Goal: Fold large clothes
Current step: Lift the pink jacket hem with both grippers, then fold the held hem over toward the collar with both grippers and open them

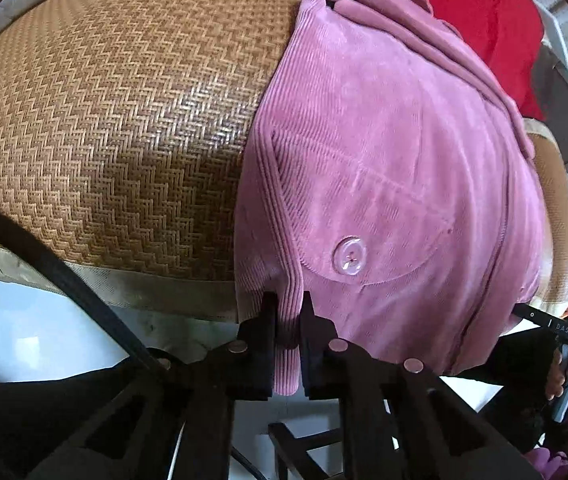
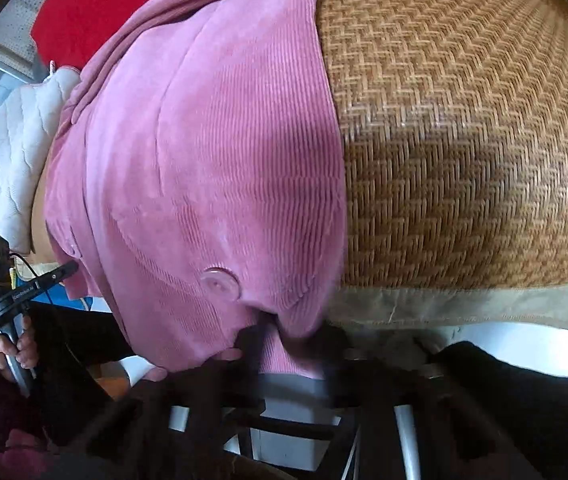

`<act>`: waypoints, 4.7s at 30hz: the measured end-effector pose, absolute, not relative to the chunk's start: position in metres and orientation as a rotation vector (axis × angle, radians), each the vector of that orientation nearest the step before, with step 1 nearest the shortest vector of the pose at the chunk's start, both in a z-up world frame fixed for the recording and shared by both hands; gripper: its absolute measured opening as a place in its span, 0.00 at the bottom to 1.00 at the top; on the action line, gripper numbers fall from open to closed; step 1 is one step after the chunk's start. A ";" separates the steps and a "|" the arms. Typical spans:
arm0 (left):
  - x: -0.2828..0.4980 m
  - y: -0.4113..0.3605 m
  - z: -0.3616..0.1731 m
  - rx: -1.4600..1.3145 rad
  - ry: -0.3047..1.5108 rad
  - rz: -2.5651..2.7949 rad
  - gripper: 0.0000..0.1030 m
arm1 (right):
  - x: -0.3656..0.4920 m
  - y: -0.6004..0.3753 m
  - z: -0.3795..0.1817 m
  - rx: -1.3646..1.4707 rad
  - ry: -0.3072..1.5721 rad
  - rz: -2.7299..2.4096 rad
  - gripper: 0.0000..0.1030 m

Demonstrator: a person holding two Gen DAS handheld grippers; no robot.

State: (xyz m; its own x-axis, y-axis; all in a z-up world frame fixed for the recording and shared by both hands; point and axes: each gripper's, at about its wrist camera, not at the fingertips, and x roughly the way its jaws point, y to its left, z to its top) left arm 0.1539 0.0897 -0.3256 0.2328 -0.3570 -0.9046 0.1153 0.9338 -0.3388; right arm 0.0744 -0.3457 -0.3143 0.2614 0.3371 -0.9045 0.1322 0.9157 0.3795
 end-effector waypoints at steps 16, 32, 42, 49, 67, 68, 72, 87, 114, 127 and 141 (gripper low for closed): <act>0.150 0.069 -0.316 -0.252 1.287 -0.377 0.06 | 0.075 -0.336 -0.307 0.462 1.299 0.212 0.10; 0.188 0.078 -0.193 -0.435 0.990 -0.613 0.06 | 0.132 -0.347 -0.227 0.513 1.092 0.348 0.09; 0.179 0.083 -0.247 -0.426 1.113 -0.507 0.06 | 0.133 -0.332 -0.260 0.468 1.172 0.397 0.15; 0.174 0.078 -0.274 -0.416 1.198 -0.483 0.06 | 0.141 -0.311 -0.275 0.437 1.169 0.420 0.21; 0.173 0.074 -0.280 -0.391 1.231 -0.481 0.06 | 0.136 -0.322 -0.271 0.499 1.124 0.516 0.46; 0.173 0.074 -0.279 -0.397 1.227 -0.483 0.06 | 0.135 -0.318 -0.274 0.496 1.158 0.535 0.27; 0.180 0.076 -0.264 -0.468 1.190 -0.527 0.06 | 0.130 -0.298 -0.257 0.462 1.156 0.566 0.08; 0.382 0.046 -0.156 -0.530 0.914 -0.560 0.06 | 0.289 -0.476 -0.174 0.825 0.676 0.233 0.06; 0.405 0.040 -0.210 -0.517 0.935 -0.447 0.06 | 0.304 -0.400 -0.224 0.437 0.825 0.179 0.51; 0.412 0.045 -0.187 -0.560 0.842 -0.466 0.06 | 0.302 -0.374 -0.164 0.145 0.633 0.050 0.11; 0.491 0.044 -0.238 -0.665 0.876 -0.332 0.09 | 0.421 -0.469 -0.256 0.512 0.914 -0.095 0.30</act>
